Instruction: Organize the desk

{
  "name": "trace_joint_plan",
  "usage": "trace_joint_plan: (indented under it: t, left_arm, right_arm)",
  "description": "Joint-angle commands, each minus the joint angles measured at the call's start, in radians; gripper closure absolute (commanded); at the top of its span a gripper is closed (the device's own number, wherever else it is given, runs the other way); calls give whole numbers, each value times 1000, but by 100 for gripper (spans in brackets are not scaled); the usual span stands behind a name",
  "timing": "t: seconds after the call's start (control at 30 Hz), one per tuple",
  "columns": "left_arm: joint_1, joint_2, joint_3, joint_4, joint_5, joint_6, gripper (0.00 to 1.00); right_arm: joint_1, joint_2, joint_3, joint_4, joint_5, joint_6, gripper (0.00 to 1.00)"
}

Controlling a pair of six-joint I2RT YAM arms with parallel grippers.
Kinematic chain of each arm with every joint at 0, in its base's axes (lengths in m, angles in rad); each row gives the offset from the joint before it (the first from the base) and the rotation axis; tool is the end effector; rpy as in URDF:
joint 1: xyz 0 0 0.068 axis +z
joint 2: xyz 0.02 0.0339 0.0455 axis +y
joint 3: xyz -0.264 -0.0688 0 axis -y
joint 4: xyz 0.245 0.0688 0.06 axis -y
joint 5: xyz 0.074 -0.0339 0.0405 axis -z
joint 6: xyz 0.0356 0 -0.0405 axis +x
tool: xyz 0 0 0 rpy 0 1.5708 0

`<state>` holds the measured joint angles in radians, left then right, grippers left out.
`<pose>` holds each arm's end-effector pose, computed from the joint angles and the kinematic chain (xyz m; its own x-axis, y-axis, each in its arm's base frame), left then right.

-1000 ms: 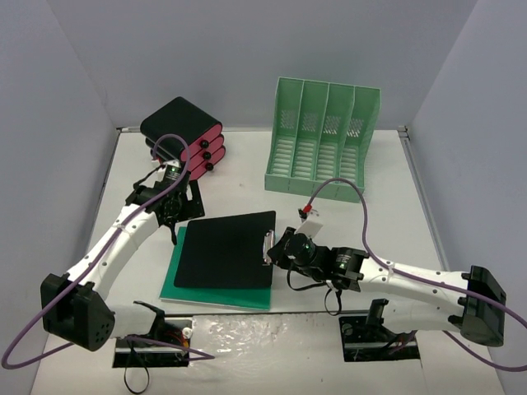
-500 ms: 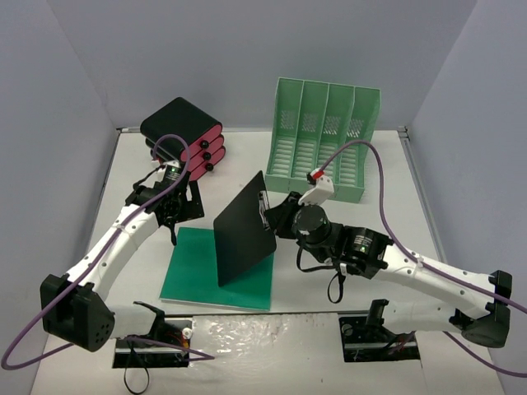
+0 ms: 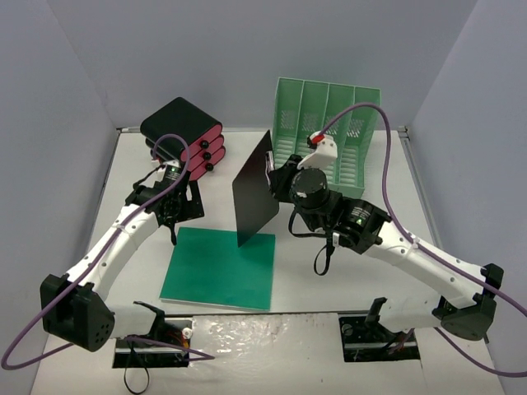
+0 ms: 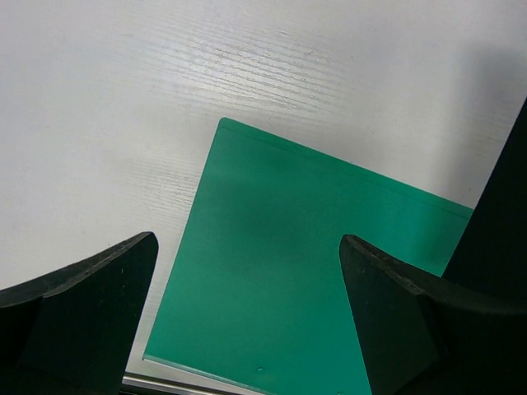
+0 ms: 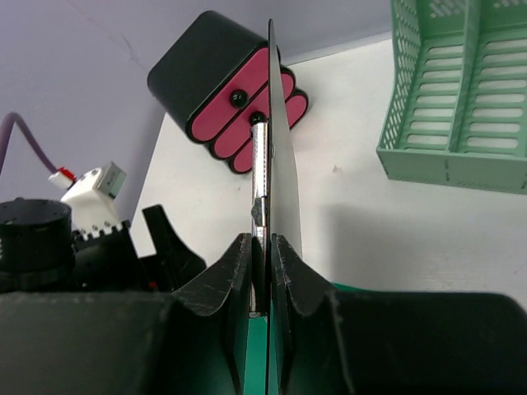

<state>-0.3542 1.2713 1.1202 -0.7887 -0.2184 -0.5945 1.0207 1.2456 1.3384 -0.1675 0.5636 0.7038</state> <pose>0.2442 -0.0821 0.3004 -0.7499 -0.3057 -0.5867 -0.2430 0.9521 -0.1855 0.1615 0.2269 0.4383 -0.3159 0.5314 -0.7861 -0.3118 0.7243 0.6149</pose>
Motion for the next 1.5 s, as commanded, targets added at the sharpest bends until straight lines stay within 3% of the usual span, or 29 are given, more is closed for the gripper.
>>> trace_joint_plan:
  t: [0.0, 0.57, 0.87, 1.47]
  left_arm:
    - [-6, -32, 52, 4, -15, 7, 9]
    - [-5, -13, 60, 3, -22, 22, 9]
    - [-6, -10, 69, -2, -29, 35, 9]
    - [-4, 2, 72, -4, -34, 53, 9]
  right_arm:
    - [-59, 29, 109, 71, 42, -80, 100]
    - [-122, 213, 441, 71, 171, -289, 100]
    - [-186, 244, 471, 72, 214, -317, 100]
    - [-347, 351, 530, 153, 107, -359, 100]
